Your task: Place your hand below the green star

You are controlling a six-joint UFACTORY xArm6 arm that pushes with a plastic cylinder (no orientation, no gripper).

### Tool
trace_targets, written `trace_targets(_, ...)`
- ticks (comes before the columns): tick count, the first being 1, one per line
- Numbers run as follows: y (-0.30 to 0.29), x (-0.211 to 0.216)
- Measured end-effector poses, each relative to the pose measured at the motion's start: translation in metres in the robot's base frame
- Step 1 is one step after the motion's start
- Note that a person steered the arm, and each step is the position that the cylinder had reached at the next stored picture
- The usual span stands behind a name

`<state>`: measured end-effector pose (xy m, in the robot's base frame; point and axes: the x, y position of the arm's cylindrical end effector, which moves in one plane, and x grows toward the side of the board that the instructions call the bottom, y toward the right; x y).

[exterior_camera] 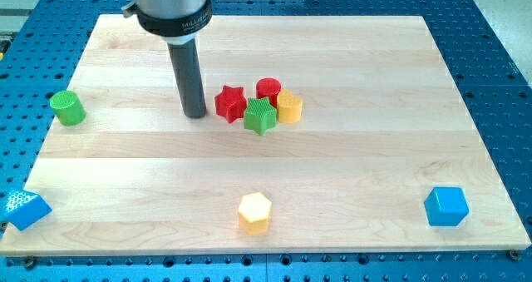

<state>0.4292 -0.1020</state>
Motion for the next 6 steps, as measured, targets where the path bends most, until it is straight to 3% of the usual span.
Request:
trace_targets(2, -0.026, 0.055)
trace_targets(3, 0.002, 0.076)
trace_targets(5, 0.084, 0.076)
trace_targets(6, 0.096, 0.068)
